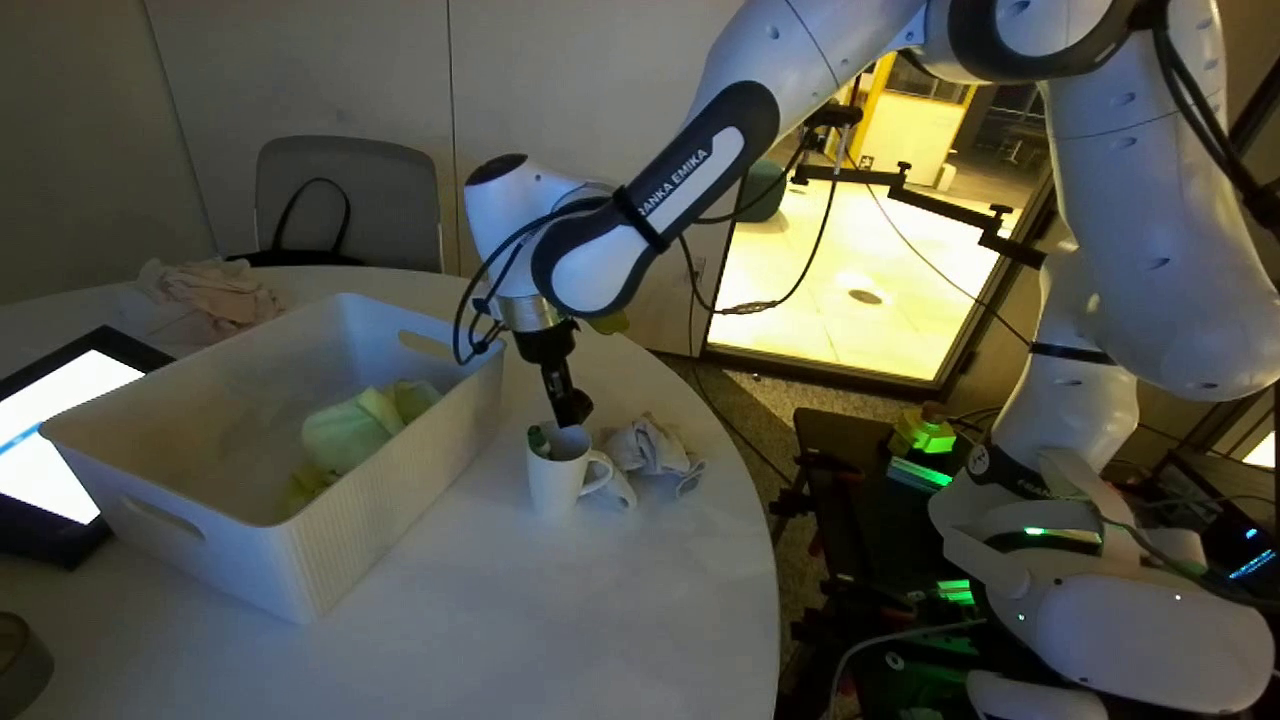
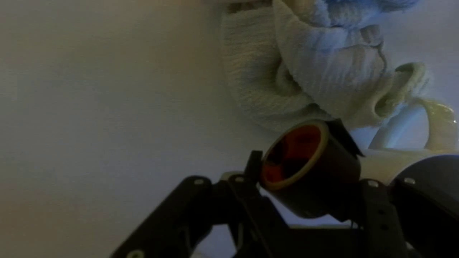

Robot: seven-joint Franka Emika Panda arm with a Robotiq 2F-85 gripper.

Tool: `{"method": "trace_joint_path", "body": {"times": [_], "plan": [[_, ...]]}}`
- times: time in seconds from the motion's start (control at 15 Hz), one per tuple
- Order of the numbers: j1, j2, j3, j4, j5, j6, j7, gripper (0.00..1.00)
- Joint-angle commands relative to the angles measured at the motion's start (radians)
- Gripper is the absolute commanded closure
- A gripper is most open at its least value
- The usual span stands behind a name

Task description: Put the cloths in the box and put the markers in the cup

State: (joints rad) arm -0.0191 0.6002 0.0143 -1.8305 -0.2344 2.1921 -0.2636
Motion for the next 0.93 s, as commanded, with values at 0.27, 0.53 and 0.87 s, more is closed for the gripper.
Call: {"method": "trace_joint_path", "body": {"times": [0.27, 0.53, 0.87], "plan": [[0.110, -0.261, -0.047, -0.315, -0.097, 0.145, 0.325, 0.91], [0.129, -0.337, -0.032, -0.371, -0.127, 0.153, 0.382, 0.92], [0.161, -0.334, 0.000, -0.387, -0.157, 0.158, 0.396, 0.92]]}}
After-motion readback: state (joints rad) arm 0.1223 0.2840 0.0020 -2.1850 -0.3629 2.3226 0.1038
